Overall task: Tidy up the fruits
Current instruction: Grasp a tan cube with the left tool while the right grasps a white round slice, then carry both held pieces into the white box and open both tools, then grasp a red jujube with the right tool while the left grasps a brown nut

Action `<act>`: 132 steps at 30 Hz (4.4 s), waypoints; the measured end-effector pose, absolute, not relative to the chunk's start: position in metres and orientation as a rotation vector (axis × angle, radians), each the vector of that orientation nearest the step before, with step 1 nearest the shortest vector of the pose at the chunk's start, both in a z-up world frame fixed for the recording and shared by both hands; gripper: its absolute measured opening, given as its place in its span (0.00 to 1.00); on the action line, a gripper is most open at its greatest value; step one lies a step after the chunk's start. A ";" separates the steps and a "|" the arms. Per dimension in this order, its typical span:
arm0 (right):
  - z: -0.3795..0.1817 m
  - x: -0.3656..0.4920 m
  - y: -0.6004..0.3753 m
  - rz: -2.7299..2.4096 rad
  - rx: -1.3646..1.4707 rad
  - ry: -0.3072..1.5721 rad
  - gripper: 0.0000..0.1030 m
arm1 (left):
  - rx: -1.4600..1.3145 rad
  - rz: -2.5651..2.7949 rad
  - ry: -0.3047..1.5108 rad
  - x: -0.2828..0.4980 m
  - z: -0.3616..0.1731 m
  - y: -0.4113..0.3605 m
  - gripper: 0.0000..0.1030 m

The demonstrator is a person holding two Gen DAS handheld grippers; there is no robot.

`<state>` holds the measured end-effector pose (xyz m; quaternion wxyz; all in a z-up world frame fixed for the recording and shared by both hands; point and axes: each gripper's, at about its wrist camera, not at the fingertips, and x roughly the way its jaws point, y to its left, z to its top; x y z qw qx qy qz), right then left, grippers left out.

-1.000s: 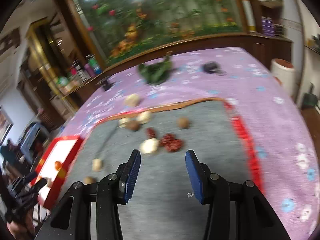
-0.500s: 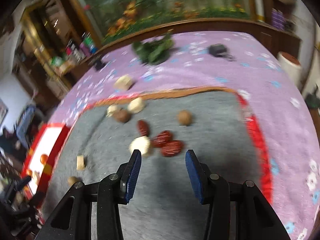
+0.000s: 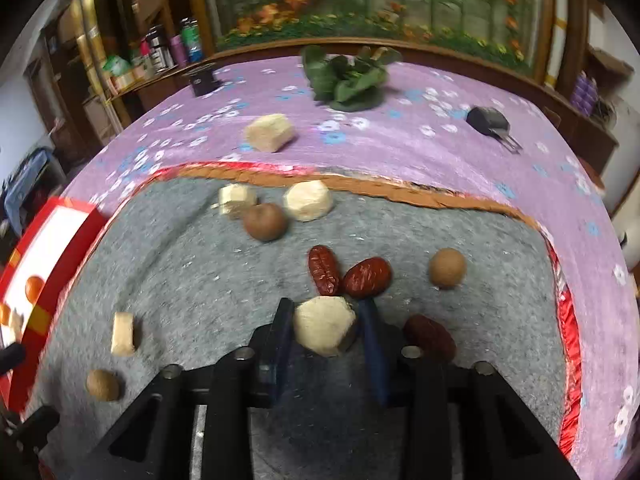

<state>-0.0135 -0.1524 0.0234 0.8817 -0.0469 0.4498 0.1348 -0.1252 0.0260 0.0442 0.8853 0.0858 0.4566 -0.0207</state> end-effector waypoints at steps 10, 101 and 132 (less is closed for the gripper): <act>0.024 -0.010 -0.179 0.378 0.100 0.975 0.31 | 0.117 -0.079 1.014 -0.068 0.037 -0.004 0.58; 0.055 -0.106 0.074 0.886 -0.020 0.817 0.31 | -0.049 0.394 0.615 -0.173 0.084 0.191 0.27; 0.064 -0.048 -0.262 0.240 0.360 0.758 0.44 | 0.146 0.060 0.775 -0.140 0.061 0.064 0.56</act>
